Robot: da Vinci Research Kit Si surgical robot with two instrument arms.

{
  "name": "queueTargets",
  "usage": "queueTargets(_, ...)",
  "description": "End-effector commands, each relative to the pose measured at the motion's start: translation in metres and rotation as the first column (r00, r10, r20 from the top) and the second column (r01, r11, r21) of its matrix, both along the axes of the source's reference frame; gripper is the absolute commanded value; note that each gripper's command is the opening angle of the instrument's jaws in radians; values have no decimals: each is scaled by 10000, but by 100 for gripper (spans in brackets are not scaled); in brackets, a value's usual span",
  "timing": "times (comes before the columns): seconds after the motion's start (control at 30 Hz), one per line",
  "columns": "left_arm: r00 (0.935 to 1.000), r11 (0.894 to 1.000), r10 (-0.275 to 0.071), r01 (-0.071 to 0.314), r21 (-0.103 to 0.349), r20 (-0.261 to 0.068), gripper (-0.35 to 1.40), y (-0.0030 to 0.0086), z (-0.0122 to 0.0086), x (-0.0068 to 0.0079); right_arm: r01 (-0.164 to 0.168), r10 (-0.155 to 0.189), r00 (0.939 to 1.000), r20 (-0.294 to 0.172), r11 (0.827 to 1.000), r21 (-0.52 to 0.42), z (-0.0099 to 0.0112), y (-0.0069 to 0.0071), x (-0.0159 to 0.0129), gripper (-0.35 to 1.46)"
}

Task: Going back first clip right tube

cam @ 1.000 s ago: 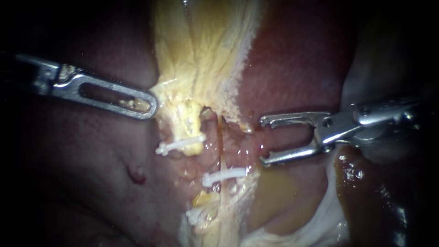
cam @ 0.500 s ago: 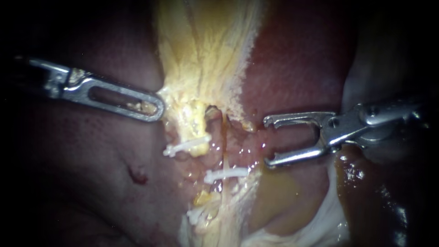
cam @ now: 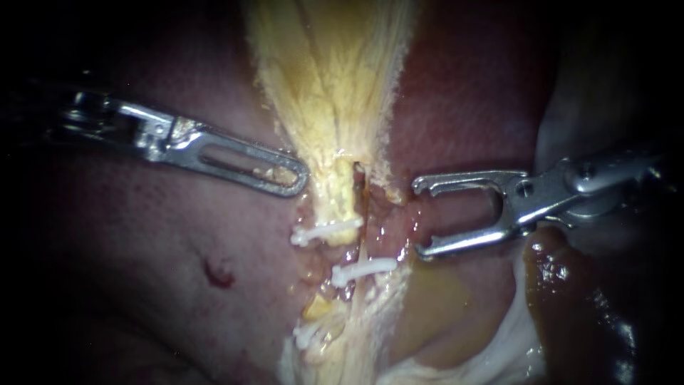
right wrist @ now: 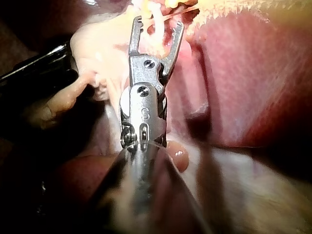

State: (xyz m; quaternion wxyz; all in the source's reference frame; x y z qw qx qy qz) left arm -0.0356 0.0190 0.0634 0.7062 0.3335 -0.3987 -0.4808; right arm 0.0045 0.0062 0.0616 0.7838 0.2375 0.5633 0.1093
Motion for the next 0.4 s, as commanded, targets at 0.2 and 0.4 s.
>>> queueTargets(0.2, 10000, 10000, 44, -44, 0, -47, -35, -1, 3, -1, 3, -3, 10000, -3, 10000, 5, -1, 0, 1, 50)
queueTargets(0.4, 10000, 10000, 55, -55, 5, -39, -35, -1, 2, 1, 18, -18, 10000, -17, 10000, -45, -2, 1, 0, 50)
